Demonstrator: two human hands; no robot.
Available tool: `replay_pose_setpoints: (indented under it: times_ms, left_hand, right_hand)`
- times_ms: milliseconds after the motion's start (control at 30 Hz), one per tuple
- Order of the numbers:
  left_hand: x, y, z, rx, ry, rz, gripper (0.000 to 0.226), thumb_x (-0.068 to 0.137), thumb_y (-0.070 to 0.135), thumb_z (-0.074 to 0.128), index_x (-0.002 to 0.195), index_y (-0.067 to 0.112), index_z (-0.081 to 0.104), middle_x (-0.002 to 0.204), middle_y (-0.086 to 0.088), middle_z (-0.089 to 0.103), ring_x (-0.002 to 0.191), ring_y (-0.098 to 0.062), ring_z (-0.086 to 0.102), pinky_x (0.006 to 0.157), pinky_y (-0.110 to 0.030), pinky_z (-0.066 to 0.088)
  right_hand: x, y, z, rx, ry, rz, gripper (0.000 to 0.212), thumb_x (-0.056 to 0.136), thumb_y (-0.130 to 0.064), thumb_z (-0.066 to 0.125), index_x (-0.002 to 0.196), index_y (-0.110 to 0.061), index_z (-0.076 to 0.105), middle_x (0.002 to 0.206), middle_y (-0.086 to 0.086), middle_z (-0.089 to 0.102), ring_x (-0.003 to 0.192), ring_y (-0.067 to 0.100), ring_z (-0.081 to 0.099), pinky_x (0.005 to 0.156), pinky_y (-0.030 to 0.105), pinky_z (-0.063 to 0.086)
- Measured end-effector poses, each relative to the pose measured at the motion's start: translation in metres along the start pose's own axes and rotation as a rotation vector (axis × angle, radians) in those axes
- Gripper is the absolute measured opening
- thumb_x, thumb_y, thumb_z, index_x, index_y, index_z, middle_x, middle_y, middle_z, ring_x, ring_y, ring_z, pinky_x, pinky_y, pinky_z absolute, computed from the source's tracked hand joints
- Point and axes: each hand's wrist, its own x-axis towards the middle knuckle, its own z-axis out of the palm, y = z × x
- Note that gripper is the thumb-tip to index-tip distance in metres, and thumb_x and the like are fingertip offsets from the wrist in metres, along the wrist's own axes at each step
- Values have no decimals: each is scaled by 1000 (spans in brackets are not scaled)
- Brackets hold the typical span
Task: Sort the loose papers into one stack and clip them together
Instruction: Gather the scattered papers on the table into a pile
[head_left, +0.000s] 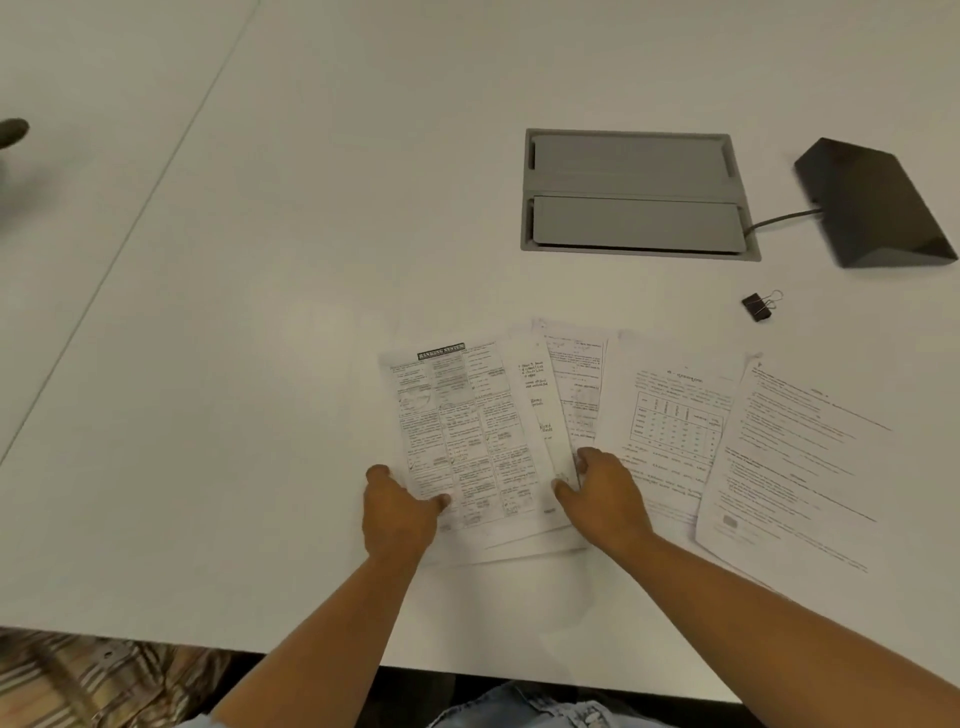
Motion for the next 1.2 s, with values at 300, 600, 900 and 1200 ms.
replay_pose_setpoints:
  times_ms: [300,600,900,1200]
  left_hand:
    - [-10,-12,-8,-211,-134,119,45,82,8,78,121,17,57,92,4,68,84,-21,67,79,-34,56]
    - [-26,-4,-25,-530,-240,72,8,98,21,59,98,19,68,96,-5,74,86,-25,72,66,-31,58]
    - [-37,19,-30,-561,-479,4,33,97,28,61,126,16,65,123,-2,72,112,-25,68,101,-49,51]
    - [-77,50,-16,-658,-452,159,17,92,20,68,97,4,72,98,-10,79,92,-30,76,83,-46,61]
  right_hand:
    - [11,-6,2,178,-39,143,29,82,-30,76,101,-14,62,92,-1,66,83,19,63,67,27,48]
    - [1,14,-9,465,-29,123,11,93,-10,64,96,-13,73,92,1,74,86,19,69,71,24,54]
    - [-36,41,-47,736,-151,160,19,96,-8,57,99,-12,75,99,-4,79,95,12,73,77,20,54]
    - [-50,67,-65,871,23,214,18,86,-14,72,103,-14,75,98,-1,79,95,18,74,93,39,55]
